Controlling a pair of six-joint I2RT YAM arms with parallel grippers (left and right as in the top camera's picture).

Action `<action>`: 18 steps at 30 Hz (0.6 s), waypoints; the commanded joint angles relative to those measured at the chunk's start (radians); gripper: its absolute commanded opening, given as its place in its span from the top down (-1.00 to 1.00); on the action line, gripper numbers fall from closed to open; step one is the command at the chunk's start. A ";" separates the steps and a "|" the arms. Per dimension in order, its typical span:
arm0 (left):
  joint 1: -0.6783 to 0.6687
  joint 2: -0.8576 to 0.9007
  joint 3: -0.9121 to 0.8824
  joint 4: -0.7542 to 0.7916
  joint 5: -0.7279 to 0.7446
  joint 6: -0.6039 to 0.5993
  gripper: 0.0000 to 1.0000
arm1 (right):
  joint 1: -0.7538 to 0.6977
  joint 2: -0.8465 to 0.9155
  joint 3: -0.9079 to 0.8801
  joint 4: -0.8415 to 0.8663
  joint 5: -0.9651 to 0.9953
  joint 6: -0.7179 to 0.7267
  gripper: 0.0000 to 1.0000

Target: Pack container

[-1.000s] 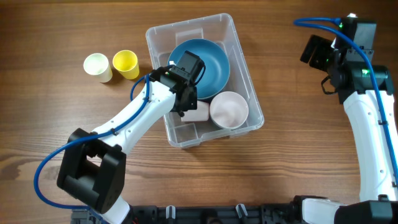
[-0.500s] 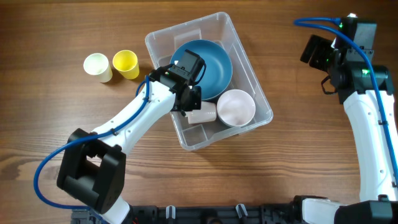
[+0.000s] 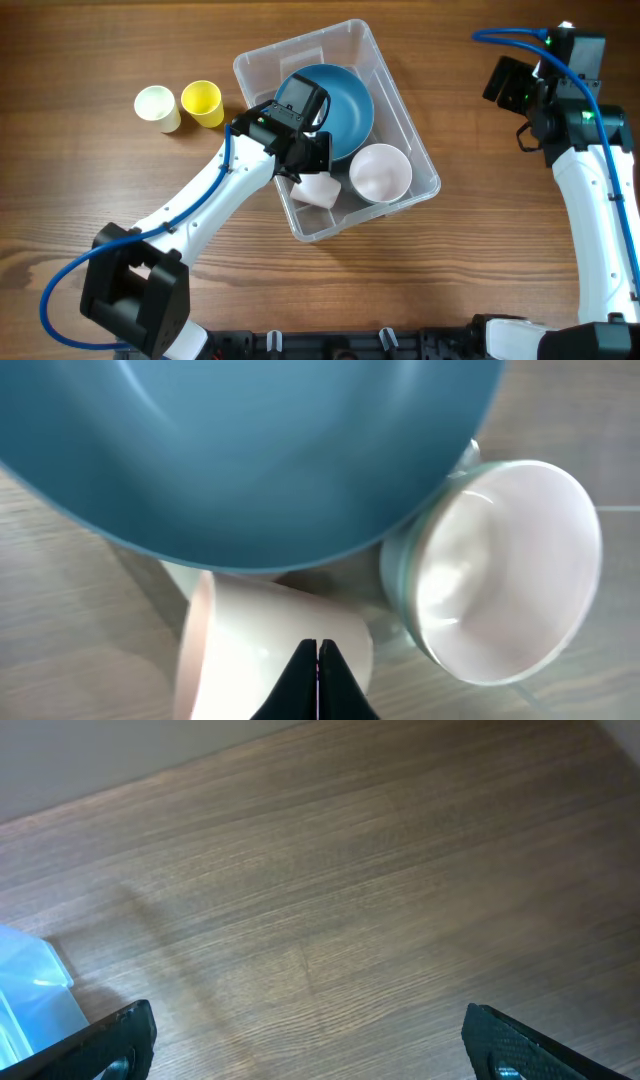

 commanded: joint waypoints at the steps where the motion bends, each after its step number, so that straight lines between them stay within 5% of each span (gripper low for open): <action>1: 0.001 -0.029 0.018 -0.005 0.052 0.030 0.92 | 0.001 0.007 0.009 0.002 0.014 0.012 -0.99; 6: 0.007 -0.050 0.018 -0.067 -0.134 -0.086 0.92 | 0.001 0.007 0.009 0.002 0.014 0.012 -0.99; 12: 0.013 -0.050 0.018 -0.137 -0.199 -0.087 0.81 | 0.001 0.007 0.009 0.002 0.014 0.012 -0.99; 13: 0.013 -0.050 0.018 -0.137 -0.211 -0.087 0.74 | 0.001 0.007 0.009 0.002 0.014 0.012 -1.00; 16: 0.013 -0.048 0.018 -0.132 -0.208 -0.087 0.08 | 0.001 0.007 0.009 0.002 0.014 0.012 -0.99; 18: 0.013 -0.047 0.018 -0.132 -0.204 -0.084 -0.08 | 0.001 0.007 0.009 0.002 0.014 0.012 -0.99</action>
